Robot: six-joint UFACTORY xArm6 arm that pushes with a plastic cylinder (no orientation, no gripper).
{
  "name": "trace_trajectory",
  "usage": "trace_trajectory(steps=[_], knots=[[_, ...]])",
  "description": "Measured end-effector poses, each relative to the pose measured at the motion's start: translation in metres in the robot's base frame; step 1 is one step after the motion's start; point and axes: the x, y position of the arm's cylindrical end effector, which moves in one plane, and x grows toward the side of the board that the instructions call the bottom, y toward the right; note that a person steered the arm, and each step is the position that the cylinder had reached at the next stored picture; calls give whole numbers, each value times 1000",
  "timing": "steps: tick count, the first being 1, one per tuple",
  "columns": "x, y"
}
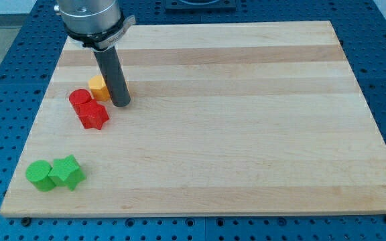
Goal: Slightly move yellow heart into yellow hexagon
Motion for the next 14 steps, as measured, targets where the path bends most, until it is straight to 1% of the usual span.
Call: trace_trajectory(steps=[1,2,3,4,8,9,10,11,12,13,14], knots=[[0,21],[-9,58],[-26,68],[-28,64],[-28,-1],[-37,11],[-72,14],[-97,-9],[-81,-76],[-43,-146],[-25,-155]])
